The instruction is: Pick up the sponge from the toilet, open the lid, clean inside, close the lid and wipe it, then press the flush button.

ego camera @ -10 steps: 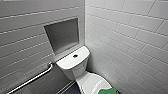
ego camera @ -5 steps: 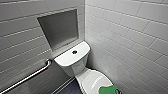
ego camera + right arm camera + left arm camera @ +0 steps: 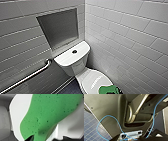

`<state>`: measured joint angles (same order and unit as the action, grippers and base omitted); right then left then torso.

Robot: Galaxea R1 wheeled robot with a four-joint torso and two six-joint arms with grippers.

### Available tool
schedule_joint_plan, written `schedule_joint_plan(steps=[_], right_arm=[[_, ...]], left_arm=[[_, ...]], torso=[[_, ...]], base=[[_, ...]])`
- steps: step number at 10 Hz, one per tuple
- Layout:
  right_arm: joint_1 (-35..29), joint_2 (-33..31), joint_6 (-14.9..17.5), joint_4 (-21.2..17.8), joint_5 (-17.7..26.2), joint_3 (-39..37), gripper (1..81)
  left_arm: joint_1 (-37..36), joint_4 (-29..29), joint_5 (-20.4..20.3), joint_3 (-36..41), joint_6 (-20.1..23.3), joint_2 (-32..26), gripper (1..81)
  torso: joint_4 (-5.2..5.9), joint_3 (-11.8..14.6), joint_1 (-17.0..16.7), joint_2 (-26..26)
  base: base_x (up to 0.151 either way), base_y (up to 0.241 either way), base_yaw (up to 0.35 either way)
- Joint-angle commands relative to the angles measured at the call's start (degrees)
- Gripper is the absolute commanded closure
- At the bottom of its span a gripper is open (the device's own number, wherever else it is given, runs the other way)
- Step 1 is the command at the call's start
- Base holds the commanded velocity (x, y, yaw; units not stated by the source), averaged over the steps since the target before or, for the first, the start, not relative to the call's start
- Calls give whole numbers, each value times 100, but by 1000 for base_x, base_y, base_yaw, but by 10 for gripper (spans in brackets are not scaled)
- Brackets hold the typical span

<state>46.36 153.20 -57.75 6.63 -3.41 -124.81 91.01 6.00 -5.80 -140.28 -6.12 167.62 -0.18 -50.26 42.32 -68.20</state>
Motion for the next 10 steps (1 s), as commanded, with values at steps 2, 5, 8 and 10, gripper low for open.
schedule_joint_plan(steps=[2,5,8,10], right_arm=[[-579,29,-149,-127,33,-367,10],[-649,292,-140,-83,17,-860,10],[-615,504,-52,-31,-299,-1158,10],[-553,521,-52,302,-589,-1185,10]], left_arm=[[149,-2,475,70,14,-18,10],[149,-2,475,70,14,-44,10],[149,7,484,70,6,-53,10],[149,24,492,70,14,-44,10]], torso=[[0,0,2,0],[0,0,2,0],[0,-2,2,0],[0,-2,2,0]], base=[[0,0,0],[0,0,0],[0,0,0],[0,0,0]])
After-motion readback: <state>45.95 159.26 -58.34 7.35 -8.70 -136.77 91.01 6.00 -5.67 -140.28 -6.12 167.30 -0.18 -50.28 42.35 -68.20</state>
